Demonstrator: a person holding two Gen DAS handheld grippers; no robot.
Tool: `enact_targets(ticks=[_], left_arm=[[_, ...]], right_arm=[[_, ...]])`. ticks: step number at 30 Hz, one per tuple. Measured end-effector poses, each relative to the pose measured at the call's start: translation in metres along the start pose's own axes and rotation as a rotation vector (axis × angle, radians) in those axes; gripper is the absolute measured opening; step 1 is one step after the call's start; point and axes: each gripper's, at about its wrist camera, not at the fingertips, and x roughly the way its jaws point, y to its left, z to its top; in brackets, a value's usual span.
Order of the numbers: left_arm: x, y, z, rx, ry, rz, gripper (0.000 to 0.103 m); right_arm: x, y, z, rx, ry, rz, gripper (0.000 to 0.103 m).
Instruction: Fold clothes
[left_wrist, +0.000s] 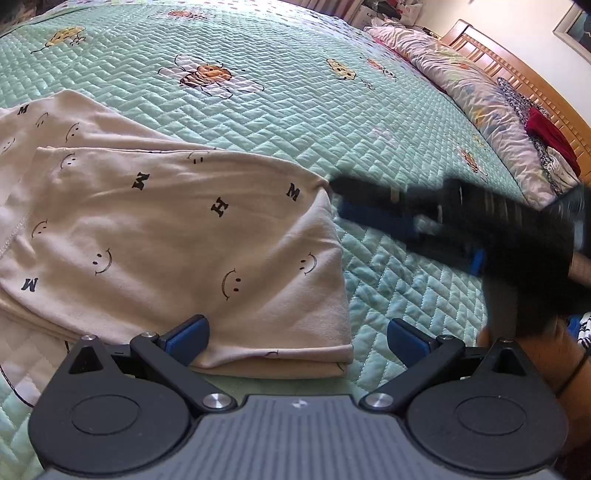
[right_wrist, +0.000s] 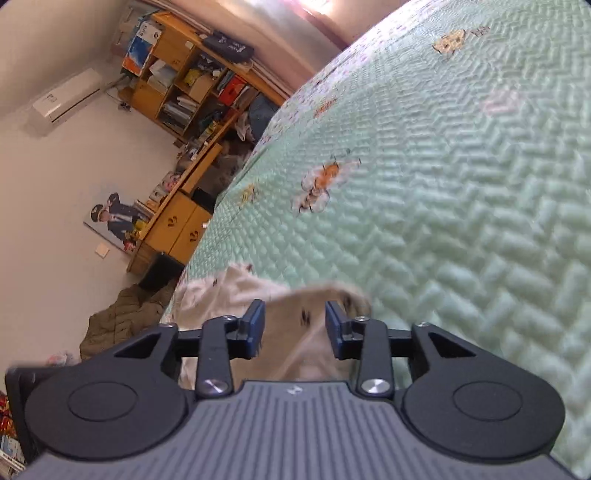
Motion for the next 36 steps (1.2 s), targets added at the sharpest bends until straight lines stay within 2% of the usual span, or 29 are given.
enact_targets(ticks=[2, 5, 7, 9, 11, 13, 15, 17, 21, 23, 25, 27, 29, 30, 32, 34, 36], left_arm=[[-0.001, 0.006, 0.002, -0.027, 0.001, -0.026, 0.102], [-0.006, 0.023, 0.007, -0.108, 0.000, -0.105, 0.102], [-0.015, 0.035, 0.012, -0.171, -0.013, -0.153, 0.090], [-0.028, 0.043, 0.018, -0.209, -0.045, -0.185, 0.087], [-0.041, 0.041, 0.029, -0.198, -0.090, -0.215, 0.088], [-0.043, 0.031, 0.044, -0.178, -0.095, -0.249, 0.090], [-0.028, 0.016, 0.058, -0.136, -0.044, -0.271, 0.090], [-0.007, 0.003, 0.069, -0.103, 0.027, -0.289, 0.090], [0.056, 0.000, 0.077, -0.130, 0.212, -0.293, 0.086], [0.064, 0.009, 0.077, -0.198, 0.222, -0.315, 0.088], [0.064, 0.014, 0.080, -0.229, 0.231, -0.328, 0.082], [0.064, 0.016, 0.080, -0.215, 0.239, -0.325, 0.079], [0.064, 0.016, 0.079, -0.209, 0.237, -0.328, 0.079], [0.064, 0.015, 0.078, -0.209, 0.237, -0.326, 0.079], [0.066, 0.012, 0.080, -0.208, 0.237, -0.321, 0.080], [0.069, 0.015, 0.082, -0.209, 0.243, -0.320, 0.082], [0.069, 0.015, 0.082, -0.203, 0.248, -0.316, 0.082]], right_arm=[[0.001, -0.008, -0.013, 0.030, 0.065, 0.007, 0.056], [-0.020, -0.012, -0.020, 0.095, 0.017, 0.088, 0.056], [-0.036, -0.012, -0.019, 0.106, -0.032, 0.116, 0.056], [-0.047, -0.011, -0.017, 0.103, -0.051, 0.145, 0.056], [-0.050, -0.010, -0.019, 0.093, -0.039, 0.148, 0.056], [-0.049, -0.009, -0.021, 0.078, -0.019, 0.140, 0.055], [-0.044, -0.008, -0.027, 0.061, 0.019, 0.139, 0.055], [-0.038, -0.007, -0.037, 0.049, 0.072, 0.162, 0.049], [-0.026, -0.005, -0.056, 0.025, 0.178, 0.209, 0.042], [-0.021, -0.004, -0.066, 0.013, 0.231, 0.232, 0.037], [-0.021, 0.011, -0.088, -0.076, 0.328, 0.250, 0.037], [-0.028, 0.016, -0.094, -0.116, 0.325, 0.245, 0.037], [-0.040, 0.011, -0.078, -0.099, 0.206, 0.240, 0.037], [-0.044, 0.003, -0.065, -0.054, 0.125, 0.233, 0.037], [-0.042, -0.018, -0.043, 0.038, 0.028, 0.238, 0.038], [-0.024, -0.033, -0.036, 0.071, 0.063, 0.259, 0.038], [-0.003, -0.026, -0.051, -0.007, 0.234, 0.322, 0.037]])
